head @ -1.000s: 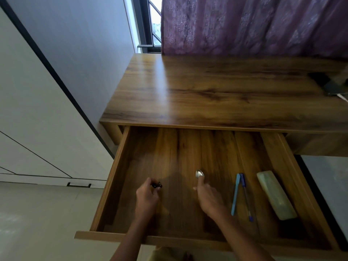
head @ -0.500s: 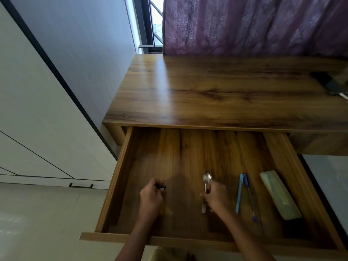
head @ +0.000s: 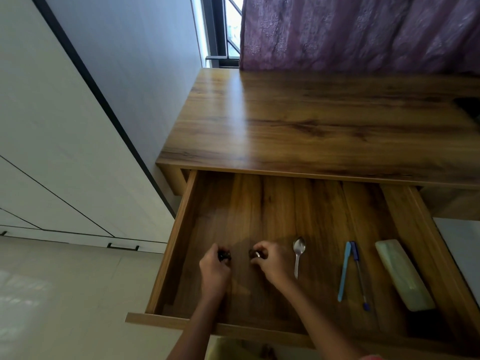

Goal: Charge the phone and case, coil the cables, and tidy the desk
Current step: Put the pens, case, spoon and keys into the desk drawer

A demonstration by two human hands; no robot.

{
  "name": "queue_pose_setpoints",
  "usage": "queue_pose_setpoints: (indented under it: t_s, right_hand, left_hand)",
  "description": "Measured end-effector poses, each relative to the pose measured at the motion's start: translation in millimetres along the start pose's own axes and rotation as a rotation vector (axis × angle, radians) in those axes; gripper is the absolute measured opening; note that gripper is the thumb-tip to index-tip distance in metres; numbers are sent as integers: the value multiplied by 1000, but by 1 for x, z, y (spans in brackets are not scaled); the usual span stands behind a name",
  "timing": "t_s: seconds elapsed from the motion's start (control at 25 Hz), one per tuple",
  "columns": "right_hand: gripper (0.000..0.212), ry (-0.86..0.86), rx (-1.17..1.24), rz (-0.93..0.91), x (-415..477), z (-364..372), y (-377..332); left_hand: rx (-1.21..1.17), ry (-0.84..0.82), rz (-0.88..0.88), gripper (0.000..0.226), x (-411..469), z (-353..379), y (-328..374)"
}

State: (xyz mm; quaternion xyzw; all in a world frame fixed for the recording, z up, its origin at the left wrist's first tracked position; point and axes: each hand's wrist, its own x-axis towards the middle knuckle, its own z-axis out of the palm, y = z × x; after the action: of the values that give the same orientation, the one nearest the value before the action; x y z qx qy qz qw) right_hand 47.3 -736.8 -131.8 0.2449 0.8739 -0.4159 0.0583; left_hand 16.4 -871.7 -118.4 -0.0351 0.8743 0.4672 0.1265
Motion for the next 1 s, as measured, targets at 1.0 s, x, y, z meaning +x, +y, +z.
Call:
queue_pose_setpoints:
  t_s: [1.0]
  right_hand:
    - [35, 451, -383, -263, -125, -40, 46]
  left_hand:
    - [510, 116, 725, 36, -84, -9, -7]
